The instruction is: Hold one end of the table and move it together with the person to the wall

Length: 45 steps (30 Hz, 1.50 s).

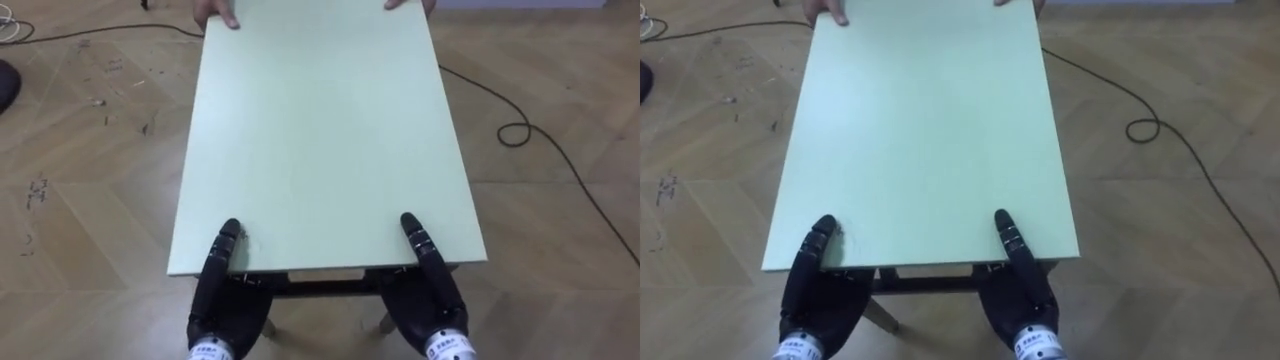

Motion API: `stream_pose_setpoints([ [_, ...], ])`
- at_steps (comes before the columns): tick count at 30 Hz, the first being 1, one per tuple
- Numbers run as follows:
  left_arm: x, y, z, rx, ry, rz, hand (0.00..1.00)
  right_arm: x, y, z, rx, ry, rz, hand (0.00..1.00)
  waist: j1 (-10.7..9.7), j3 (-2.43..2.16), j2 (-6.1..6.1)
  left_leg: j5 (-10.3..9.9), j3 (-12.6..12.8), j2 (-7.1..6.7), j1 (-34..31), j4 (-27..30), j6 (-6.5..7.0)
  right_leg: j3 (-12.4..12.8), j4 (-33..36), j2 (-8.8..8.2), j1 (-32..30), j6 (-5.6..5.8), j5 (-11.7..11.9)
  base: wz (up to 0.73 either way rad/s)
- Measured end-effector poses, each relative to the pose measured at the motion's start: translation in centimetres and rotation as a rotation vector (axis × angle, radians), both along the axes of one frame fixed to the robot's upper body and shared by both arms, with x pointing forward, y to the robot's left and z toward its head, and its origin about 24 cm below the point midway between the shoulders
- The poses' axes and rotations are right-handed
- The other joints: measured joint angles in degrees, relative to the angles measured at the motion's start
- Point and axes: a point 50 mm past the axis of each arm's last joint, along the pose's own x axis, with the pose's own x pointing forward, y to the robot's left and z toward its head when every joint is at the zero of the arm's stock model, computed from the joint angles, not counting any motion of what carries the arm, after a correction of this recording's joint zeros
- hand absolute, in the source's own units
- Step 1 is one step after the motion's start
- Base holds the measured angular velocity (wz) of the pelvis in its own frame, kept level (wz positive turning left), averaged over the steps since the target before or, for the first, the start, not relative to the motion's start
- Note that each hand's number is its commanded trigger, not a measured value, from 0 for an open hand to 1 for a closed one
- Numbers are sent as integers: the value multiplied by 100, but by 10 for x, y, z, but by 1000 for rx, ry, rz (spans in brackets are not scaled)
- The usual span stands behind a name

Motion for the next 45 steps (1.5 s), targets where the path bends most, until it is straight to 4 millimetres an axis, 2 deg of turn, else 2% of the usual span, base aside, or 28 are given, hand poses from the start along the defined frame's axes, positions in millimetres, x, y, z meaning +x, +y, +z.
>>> stream_pose_setpoints([
  [3, 0, -2, 1, -13, -4, 15, 100, 5, -1, 3, -14, -18, 13, 100, 113, 6, 16, 0, -63, 2, -26, 54, 0, -59, 4, 1, 26, -10, -6, 16],
  [5, 0, -3, 1, -19, -7, 16, 100, 6, -3, 3, -17, -20, 17, 100, 136, 30, 82, -1, -169, -2, -60, 115, -1, -148, 0, -3, 77, -14, -10, 27],
  [8, 0, -3, 1, -26, -6, 24, 100, 8, -2, 4, -23, -27, 23, 100, 136, 22, 169, 4, -344, -92, -202, 232, 3, -271, -1, -75, 91, -36, -147, 35],
  [10, -2, -3, 0, -36, 3, 32, 100, 10, -2, 6, -43, -34, 39, 100, 135, 23, 289, 35, -428, -146, -221, 246, 18, -336, 21, -114, 110, -18, -167, 26],
  [12, -4, -3, -1, -38, 12, 40, 100, 11, -2, 6, -56, -36, 59, 100, 136, 28, 341, 77, -498, -182, -244, 245, 40, -408, 25, -186, 126, -7, -173, 30],
  [13, -5, -3, -2, -46, 19, 44, 100, 11, -2, 6, -69, -40, 64, 100, 96, 26, 375, 89, -499, -184, -320, 286, 60, -540, 27, -206, 146, 10, -181, 43],
  [16, -9, -3, -5, -55, 33, 52, 100, 12, -1, 7, -85, -49, 76, 100, 70, 24, 389, 152, -519, -242, -393, 293, 120, -810, 50, -309, 189, 65, -216, 52],
  [20, -14, -4, -7, -72, 45, 66, 100, 14, -2, 9, -109, -60, 91, 100, 167, 24, 389, 200, -656, -394, -414, 285, 200, -979, 288, -485, 183, 163, -335, 36],
  [25, -18, -3, -8, -64, 42, 92, 100, 14, 2, 9, -114, -62, 115, 100, 160, 15, 366, 305, -1025, -689, -449, 281, 323, -884, 536, -705, 236, 324, -491, 47],
  [27, -18, -3, -7, -61, 41, 96, 100, 13, 2, 8, -108, -55, 114, 100, 120, 22, 345, 323, -1216, -780, -452, 290, 343, -719, 519, -703, 346, 379, -531, 63],
  [28, -18, -2, -7, -57, 41, 95, 100, 10, 1, 6, -106, -46, 111, 100, 61, 19, 316, 353, -1388, -864, -446, 303, 349, -500, 502, -684, 415, 415, -567, 60],
  [29, -18, -2, -7, -53, 41, 93, 100, 9, 1, 6, -105, -43, 110, 100, 25, 18, 295, 375, -1464, -901, -447, 298, 353, -413, 503, -680, 427, 431, -592, 80],
  [31, -19, 0, -8, -39, 43, 83, 100, 7, 2, 4, -96, -33, 105, 100, -77, 22, 191, 469, -1820, -1051, -450, 295, 338, 16, 412, -617, 525, 451, -684, 77],
  [33, -19, 1, -8, -31, 43, 82, 100, 5, 3, 3, -93, -24, 101, 100, -129, 29, 133, 522, -2044, -1101, -463, 301, 295, 164, 283, -515, 638, 430, -691, 71],
  [36, -18, 5, -5, -17, 39, 82, 100, 6, 6, 4, -83, -25, 100, 100, -120, 34, 96, 620, -2347, -1149, -565, 305, 193, 283, 114, -301, 643, 265, -736, 58],
  [38, -17, 5, -4, -16, 48, 84, 100, 6, 7, 4, -82, -22, 100, 100, 134, 34, 97, 664, -2388, -1102, -571, 299, 142, 282, 85, -235, 670, 239, -731, 14],
  [39, -17, 5, -3, -16, 51, 86, 100, 7, 7, 4, -83, -21, 100, 100, 180, 35, 97, 670, -2388, -1091, -581, 299, 132, 278, 66, -215, 690, 260, -715, 26],
  [40, -16, 5, -2, -16, 51, 90, 100, 9, 8, 5, -82, -20, 103, 100, 175, 36, 98, 709, -2362, -1080, -609, 303, 129, 257, -1, -146, 731, 237, -704, 47],
  [42, -15, 6, 0, -15, 55, 97, 100, 13, 11, 7, -71, -19, 107, 100, 259, 41, 105, 750, -2354, -1077, -640, 298, 125, 191, -8, -123, 729, 216, -722, 42],
  [45, -11, 8, 5, -8, 33, 115, 100, 19, 15, 11, -67, -38, 116, 100, 406, 51, 125, 790, -2568, -1104, -836, 303, 79, 154, -86, -14, 676, 168, -716, 34],
])
